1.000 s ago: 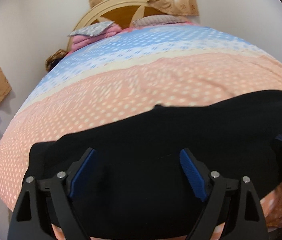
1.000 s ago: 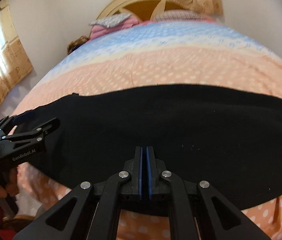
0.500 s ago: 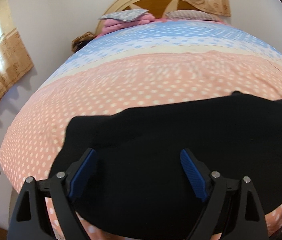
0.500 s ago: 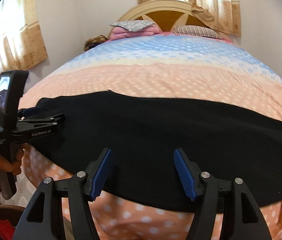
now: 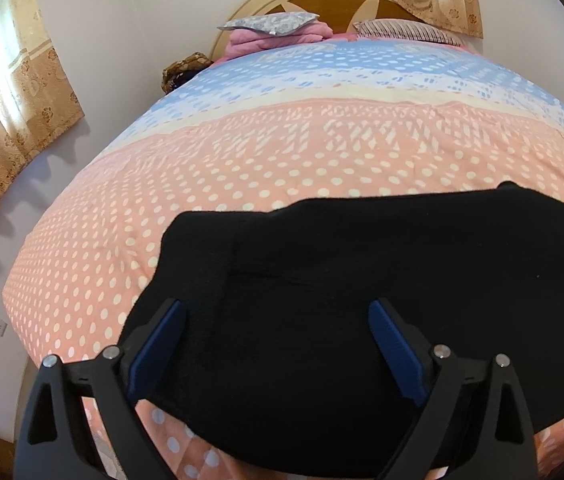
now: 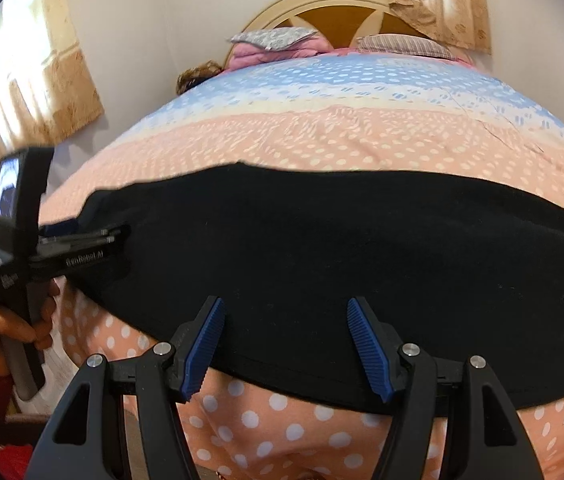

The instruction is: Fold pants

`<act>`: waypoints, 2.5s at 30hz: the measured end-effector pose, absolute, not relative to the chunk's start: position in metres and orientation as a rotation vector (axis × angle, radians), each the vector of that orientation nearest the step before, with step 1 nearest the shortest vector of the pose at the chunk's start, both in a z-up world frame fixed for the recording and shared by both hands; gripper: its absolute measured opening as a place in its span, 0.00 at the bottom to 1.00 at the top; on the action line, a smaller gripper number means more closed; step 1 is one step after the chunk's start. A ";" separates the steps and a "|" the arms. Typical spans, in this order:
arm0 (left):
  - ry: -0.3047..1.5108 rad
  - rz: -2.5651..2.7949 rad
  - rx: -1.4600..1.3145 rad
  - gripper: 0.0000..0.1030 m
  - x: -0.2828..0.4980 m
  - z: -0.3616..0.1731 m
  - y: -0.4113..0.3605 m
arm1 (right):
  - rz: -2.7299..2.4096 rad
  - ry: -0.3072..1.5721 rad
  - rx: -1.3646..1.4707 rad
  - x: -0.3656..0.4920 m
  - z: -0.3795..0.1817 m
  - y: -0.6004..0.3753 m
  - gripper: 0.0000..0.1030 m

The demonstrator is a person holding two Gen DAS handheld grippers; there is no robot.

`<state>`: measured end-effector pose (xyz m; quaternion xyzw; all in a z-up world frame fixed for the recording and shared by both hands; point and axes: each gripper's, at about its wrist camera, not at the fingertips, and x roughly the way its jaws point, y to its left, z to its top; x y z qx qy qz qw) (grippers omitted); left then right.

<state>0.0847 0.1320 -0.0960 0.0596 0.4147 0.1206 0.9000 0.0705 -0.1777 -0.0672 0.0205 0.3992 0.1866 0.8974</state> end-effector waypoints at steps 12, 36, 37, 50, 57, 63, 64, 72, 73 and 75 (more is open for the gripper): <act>0.808 0.029 0.127 0.93 0.079 -0.076 0.067 | -0.132 0.648 0.205 0.065 -0.010 -0.406 0.63; 0.874 0.029 0.177 0.93 0.087 -0.087 0.022 | -0.180 0.908 0.343 0.101 -0.062 -0.620 0.19; 0.875 0.025 0.173 0.93 0.087 -0.087 0.021 | -0.175 0.908 0.344 0.101 -0.062 -0.621 0.19; 0.867 0.007 0.119 0.93 0.084 -0.086 0.033 | -0.275 0.765 0.232 0.094 -0.007 -0.572 0.12; 0.861 -0.017 0.091 0.93 0.081 -0.086 0.037 | 0.035 0.706 0.121 0.087 0.040 -0.430 0.12; 0.848 -0.016 0.067 0.93 0.078 -0.082 0.050 | 0.228 0.777 -0.044 0.103 -0.013 -0.291 0.12; 0.842 -0.009 0.060 0.93 0.078 -0.081 0.054 | 0.231 0.787 -0.073 0.103 -0.024 -0.278 0.12; 0.838 0.009 0.033 0.93 0.084 -0.083 0.069 | 0.347 0.764 -0.087 0.080 -0.065 -0.225 0.80; 0.839 0.003 0.034 0.93 0.084 -0.084 0.069 | 0.377 0.771 -0.070 0.076 -0.062 -0.225 0.80; 0.833 -0.018 0.041 0.93 0.084 -0.083 0.066 | 0.466 0.760 -0.015 0.066 -0.048 -0.234 0.80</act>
